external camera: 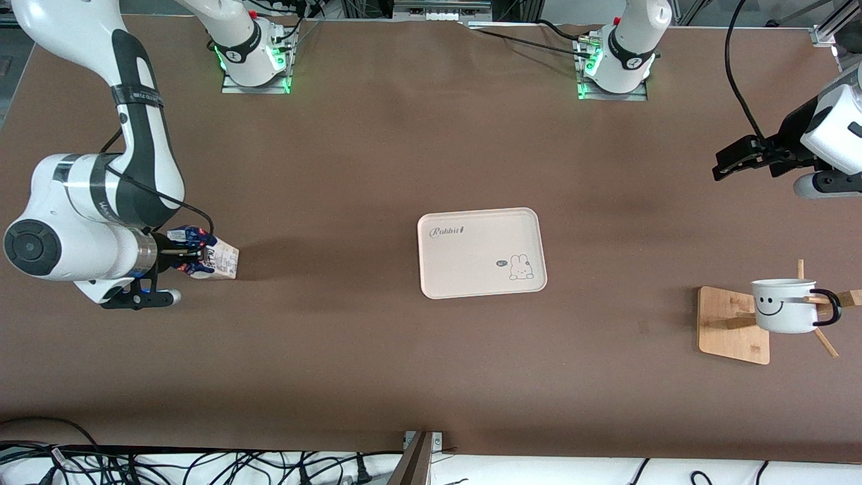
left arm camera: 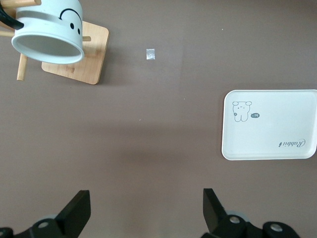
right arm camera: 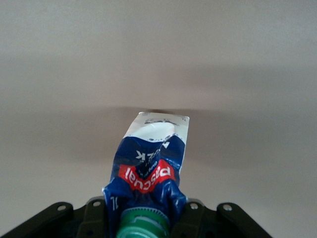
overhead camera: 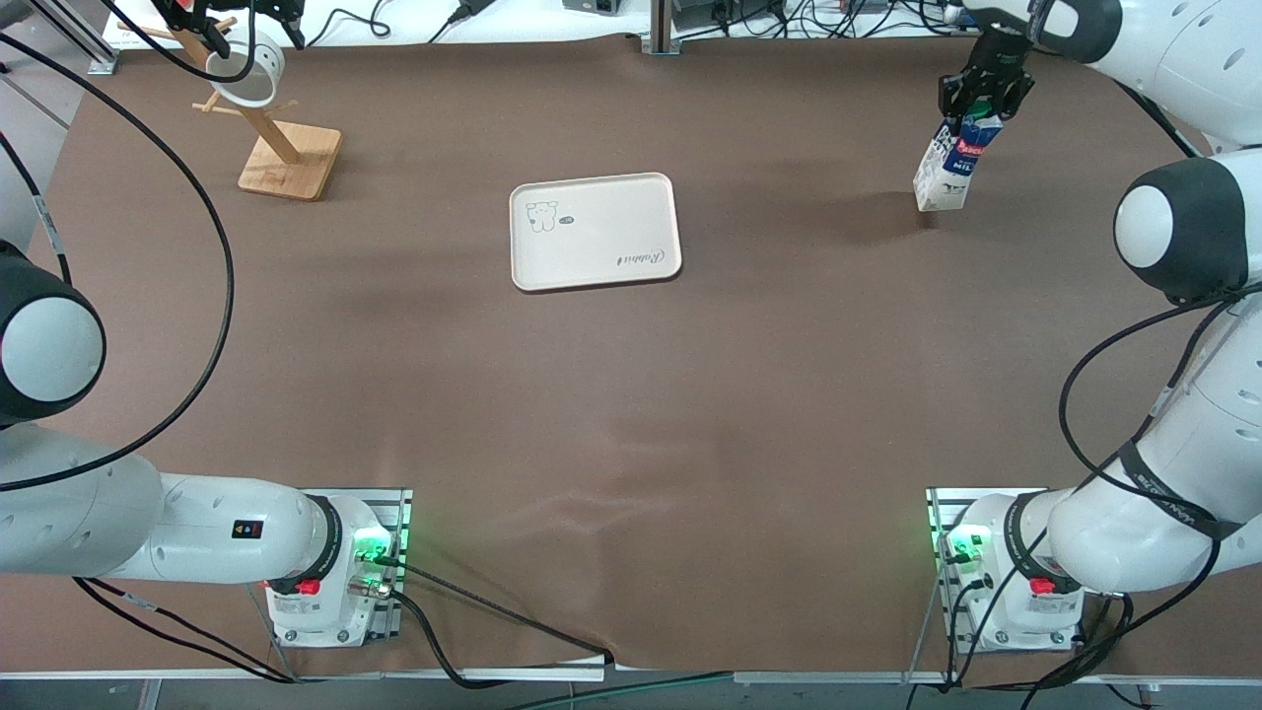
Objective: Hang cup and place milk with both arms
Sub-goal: 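Lower the milk carton onto the table with the right gripper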
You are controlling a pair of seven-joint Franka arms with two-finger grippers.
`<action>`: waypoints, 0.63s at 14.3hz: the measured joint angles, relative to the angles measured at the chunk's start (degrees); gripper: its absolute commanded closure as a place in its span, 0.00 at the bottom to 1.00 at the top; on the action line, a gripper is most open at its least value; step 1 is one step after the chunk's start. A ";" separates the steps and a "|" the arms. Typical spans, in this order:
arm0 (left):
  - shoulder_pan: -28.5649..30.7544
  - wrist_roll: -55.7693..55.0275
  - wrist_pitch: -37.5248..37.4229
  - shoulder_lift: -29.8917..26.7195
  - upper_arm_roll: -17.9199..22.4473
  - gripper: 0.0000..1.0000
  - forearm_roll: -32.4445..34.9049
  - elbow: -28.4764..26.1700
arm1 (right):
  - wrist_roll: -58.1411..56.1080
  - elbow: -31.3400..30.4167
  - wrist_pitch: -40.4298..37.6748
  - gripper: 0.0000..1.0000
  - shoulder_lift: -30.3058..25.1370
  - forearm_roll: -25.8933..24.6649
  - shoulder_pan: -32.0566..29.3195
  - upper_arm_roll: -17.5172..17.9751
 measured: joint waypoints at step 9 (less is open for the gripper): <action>0.00 -0.02 0.00 0.00 0.02 0.00 0.00 0.00 | -0.33 -4.13 5.35 0.00 -1.31 1.13 0.02 0.12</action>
